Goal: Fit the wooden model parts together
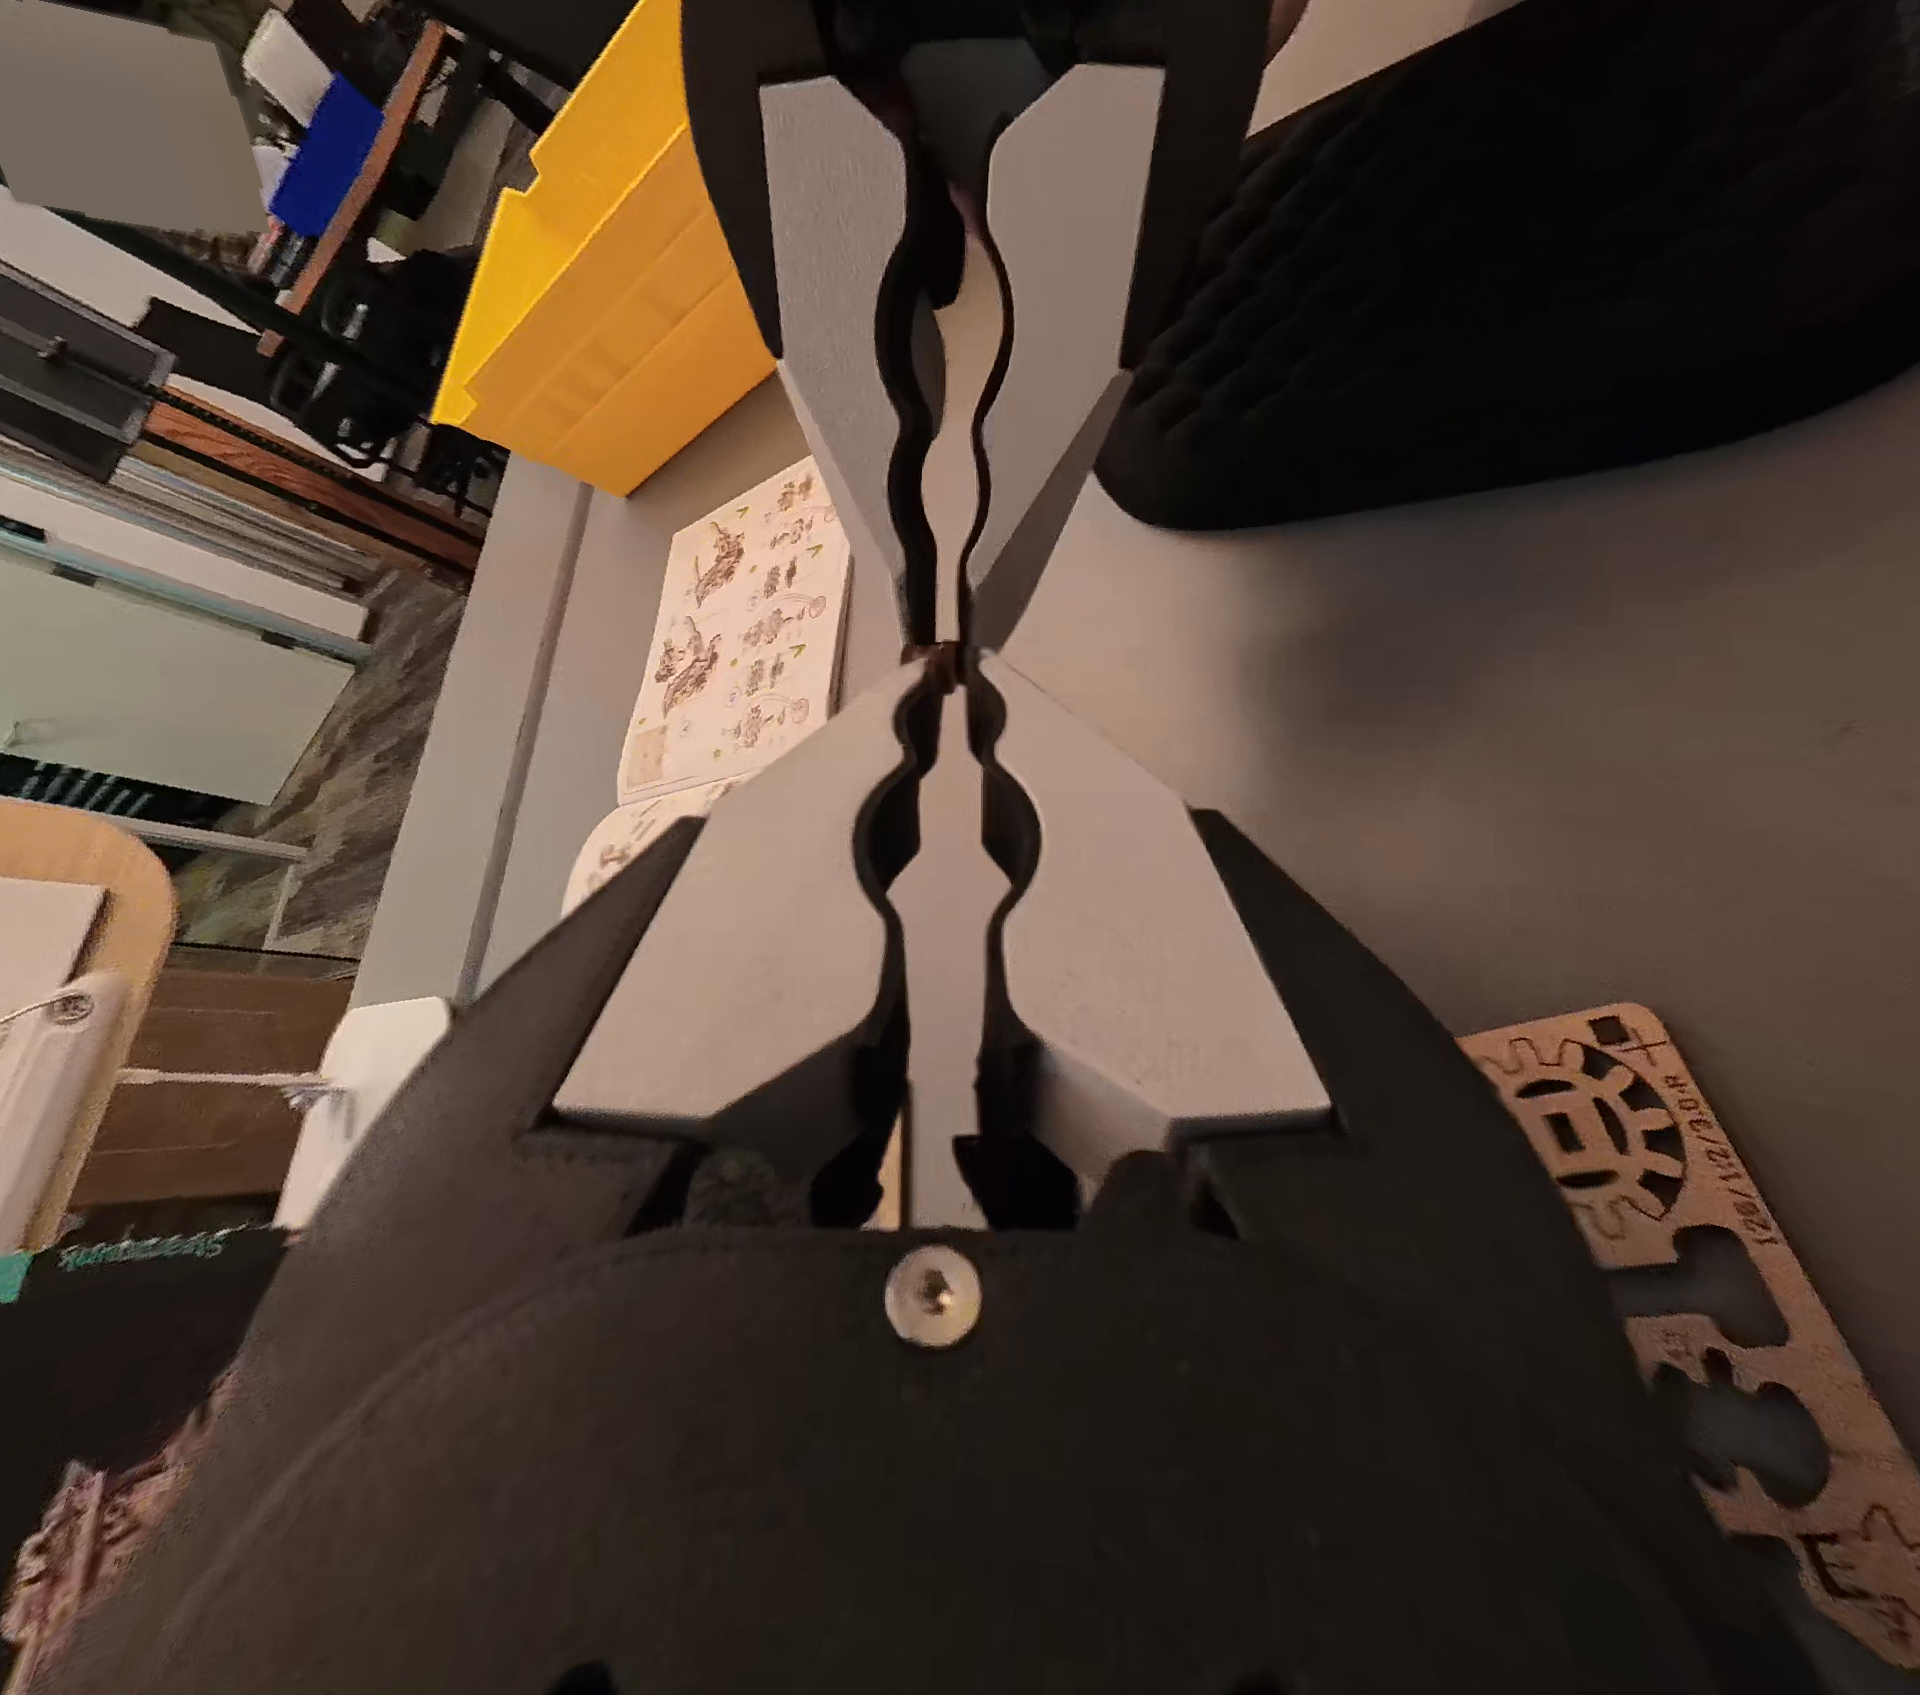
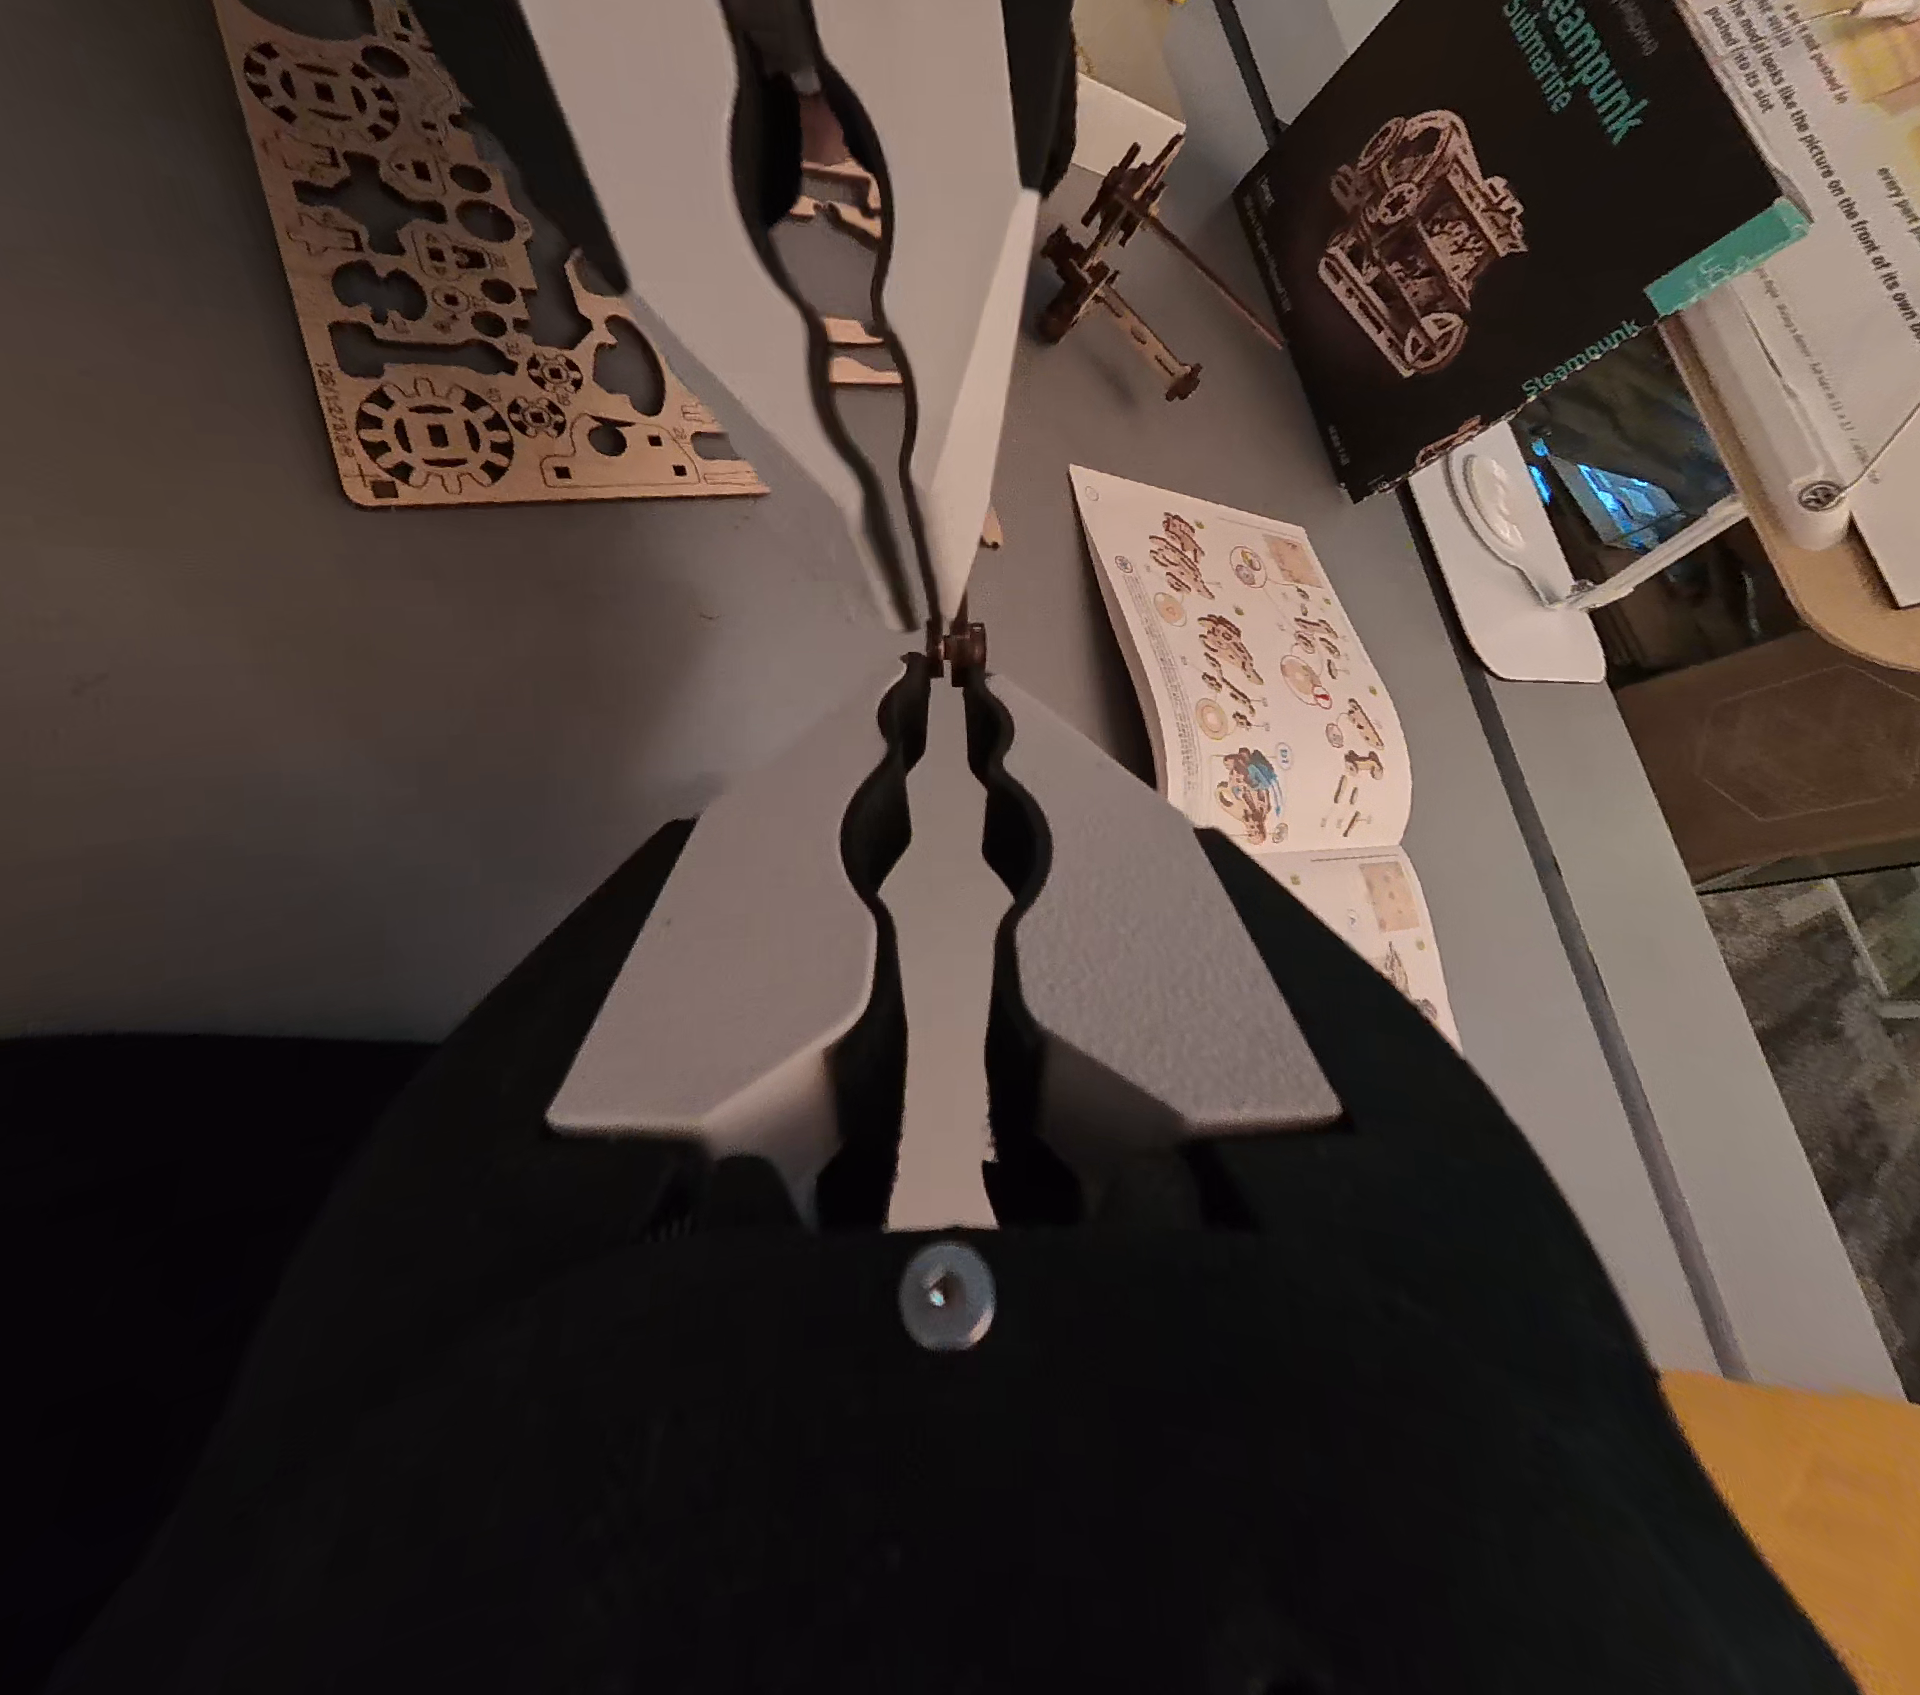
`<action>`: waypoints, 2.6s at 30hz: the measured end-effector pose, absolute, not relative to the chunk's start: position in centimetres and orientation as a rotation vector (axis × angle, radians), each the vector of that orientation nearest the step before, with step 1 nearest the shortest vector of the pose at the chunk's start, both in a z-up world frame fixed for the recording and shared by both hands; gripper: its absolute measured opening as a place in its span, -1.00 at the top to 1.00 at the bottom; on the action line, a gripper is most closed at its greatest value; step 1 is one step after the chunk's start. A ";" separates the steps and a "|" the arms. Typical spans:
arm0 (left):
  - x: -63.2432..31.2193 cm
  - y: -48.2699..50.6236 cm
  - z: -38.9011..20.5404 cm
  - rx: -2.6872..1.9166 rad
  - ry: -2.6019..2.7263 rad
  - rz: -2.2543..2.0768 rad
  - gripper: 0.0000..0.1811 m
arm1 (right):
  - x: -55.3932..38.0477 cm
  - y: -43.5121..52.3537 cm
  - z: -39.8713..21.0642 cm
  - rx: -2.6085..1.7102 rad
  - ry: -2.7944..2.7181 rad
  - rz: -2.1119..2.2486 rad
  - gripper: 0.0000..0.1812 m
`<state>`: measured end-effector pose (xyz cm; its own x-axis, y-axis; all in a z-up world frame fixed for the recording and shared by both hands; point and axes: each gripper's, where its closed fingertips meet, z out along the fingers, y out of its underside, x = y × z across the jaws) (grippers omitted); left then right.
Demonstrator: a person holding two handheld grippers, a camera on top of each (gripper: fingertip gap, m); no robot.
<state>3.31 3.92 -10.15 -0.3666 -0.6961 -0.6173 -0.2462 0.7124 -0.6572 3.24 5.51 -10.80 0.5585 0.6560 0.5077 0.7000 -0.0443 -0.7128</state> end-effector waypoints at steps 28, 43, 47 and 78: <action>3.6 5.0 -11.1 -0.780 1.952 -0.478 0.93 | 3.3 5.7 -11.4 -1.769 -1.130 -0.151 0.96; 3.7 5.3 -10.8 -0.847 1.933 -0.512 0.93 | 3.4 6.0 -11.1 -1.766 -1.083 -0.191 0.96; 3.7 5.5 -10.7 -0.848 1.923 -0.494 0.93 | 3.4 6.3 -11.0 -1.767 -1.061 -0.197 0.96; 3.6 5.4 -12.0 -0.850 1.979 -0.444 0.95 | 3.4 6.3 -12.0 -1.759 -1.121 -0.244 0.96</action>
<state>3.62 5.44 -11.99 -0.3504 -0.7158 -0.6041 -0.3890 0.6979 -0.6014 3.41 6.29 -11.98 0.5506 0.5729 0.6072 0.7731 -0.0755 -0.6297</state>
